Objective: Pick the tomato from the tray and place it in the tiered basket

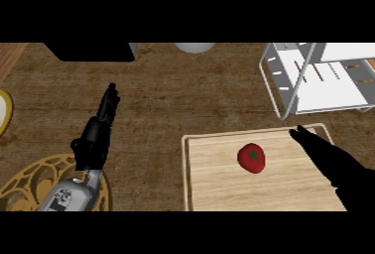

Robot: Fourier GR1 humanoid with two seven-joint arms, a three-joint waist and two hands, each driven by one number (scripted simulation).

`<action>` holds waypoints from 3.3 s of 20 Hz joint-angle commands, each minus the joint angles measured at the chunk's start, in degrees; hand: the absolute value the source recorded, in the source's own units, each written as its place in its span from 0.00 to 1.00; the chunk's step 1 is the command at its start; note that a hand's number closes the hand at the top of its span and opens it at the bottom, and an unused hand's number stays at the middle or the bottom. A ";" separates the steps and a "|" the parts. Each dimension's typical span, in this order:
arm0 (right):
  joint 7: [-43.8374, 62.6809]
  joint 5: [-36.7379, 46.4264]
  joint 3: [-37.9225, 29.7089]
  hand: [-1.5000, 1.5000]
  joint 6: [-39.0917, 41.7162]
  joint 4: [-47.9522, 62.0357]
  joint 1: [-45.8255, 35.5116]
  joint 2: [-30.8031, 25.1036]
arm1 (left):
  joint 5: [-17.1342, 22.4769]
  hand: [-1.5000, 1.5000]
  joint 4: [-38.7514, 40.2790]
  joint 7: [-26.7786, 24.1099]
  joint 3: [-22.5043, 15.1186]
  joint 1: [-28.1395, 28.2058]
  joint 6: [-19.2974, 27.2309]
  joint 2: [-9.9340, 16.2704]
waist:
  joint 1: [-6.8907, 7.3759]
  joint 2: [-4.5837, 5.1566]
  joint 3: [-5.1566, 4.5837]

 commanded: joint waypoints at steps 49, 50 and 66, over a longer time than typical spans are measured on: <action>-6.13 24.07 3.40 0.00 13.54 18.09 6.65 21.74 | -6.33 0.50 -0.27 1.88 6.73 -0.29 -6.67 -5.88 | -0.83 0.05 0.17; -8.90 24.40 2.30 0.00 12.71 25.39 3.27 23.07 | -5.23 0.50 -2.48 2.21 7.53 1.59 -7.28 -4.91 | -0.45 0.09 0.17; -20.64 35.55 -0.67 0.00 11.54 33.65 8.85 31.45 | -12.52 0.50 -3.83 5.21 5.31 2.37 -5.85 -10.64 | -0.68 0.03 0.20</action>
